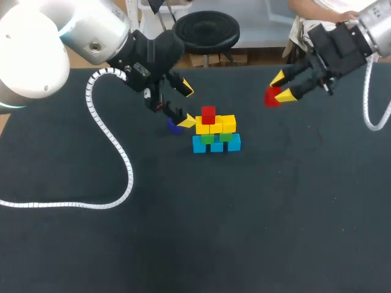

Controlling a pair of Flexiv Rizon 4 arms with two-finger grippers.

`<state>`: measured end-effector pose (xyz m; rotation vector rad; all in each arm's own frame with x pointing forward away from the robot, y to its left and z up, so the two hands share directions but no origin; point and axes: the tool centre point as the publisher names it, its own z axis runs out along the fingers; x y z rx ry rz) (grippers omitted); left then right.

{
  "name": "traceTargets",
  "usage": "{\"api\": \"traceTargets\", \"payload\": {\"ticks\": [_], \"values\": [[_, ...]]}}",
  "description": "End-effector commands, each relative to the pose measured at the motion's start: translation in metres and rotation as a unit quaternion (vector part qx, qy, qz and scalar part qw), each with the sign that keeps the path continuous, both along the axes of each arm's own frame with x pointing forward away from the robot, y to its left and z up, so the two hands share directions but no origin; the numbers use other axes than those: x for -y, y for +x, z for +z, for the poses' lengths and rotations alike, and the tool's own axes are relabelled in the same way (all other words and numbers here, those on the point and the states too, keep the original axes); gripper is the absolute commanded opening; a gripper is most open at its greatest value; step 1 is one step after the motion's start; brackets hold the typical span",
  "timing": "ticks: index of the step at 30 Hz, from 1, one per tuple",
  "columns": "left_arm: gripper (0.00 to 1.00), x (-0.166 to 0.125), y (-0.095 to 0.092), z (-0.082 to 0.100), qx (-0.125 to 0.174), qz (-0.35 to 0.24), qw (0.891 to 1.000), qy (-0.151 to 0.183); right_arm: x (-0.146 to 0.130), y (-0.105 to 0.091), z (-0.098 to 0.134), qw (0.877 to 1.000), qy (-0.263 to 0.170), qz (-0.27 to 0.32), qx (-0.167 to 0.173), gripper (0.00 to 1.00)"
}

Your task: Place the blue cubes, place green cubes on the blue cubes, place the yellow cubes on the green cubes, then place the red cubes on the yellow cubes, and place purple cube on the red cubes.

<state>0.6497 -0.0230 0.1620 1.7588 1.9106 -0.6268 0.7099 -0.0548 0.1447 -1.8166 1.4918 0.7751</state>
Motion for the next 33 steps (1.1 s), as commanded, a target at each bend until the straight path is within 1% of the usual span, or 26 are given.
{"api": "traceTargets", "payload": {"ticks": [1, 6, 8, 10, 14, 24, 29, 33], "values": [[1.0, -0.001, 0.001, 0.0, 0.0, -0.001, 1.0, 0.0, -0.008, 0.008, -0.003, 1.0, 0.007, 0.007, -0.007, 0.0], [1.0, -0.001, 0.001, 0.0, 0.0, -0.001, 1.0, 0.0, -0.022, 0.008, -0.005, 1.0, 0.007, 0.023, -0.005, 0.0], [1.0, -0.001, 0.001, 0.0, 0.0, -0.001, 1.0, 0.0, -0.029, 0.007, -0.008, 0.999, -0.007, 0.032, -0.003, 0.0], [1.0, -0.001, 0.001, 0.0, 0.0, -0.001, 1.0, 0.0, -0.034, 0.006, -0.009, 0.999, -0.005, 0.037, -0.005, 0.0], [1.0, -0.001, 0.001, 0.0, 0.0, -0.001, 1.0, 0.0, -0.043, 0.003, -0.014, 0.999, -0.023, 0.044, -0.003, 0.0], [1.0, -0.001, 0.001, 0.0, 0.0, -0.001, 1.0, 0.0, -0.062, 0.0, -0.022, 0.998, -0.046, 0.033, 0.0, 0.0], [1.0, -0.001, 0.001, 0.0, 0.0, -0.001, 1.0, 0.0, -0.07, -0.001, -0.026, 0.998, -0.063, 0.003, 0.003, 0.0], [1.0, -0.001, 0.001, 0.0, 0.0, -0.001, 1.0, 0.0, -0.077, -0.003, -0.025, 0.998, -0.061, 0.01, 0.006, 0.0]]}}
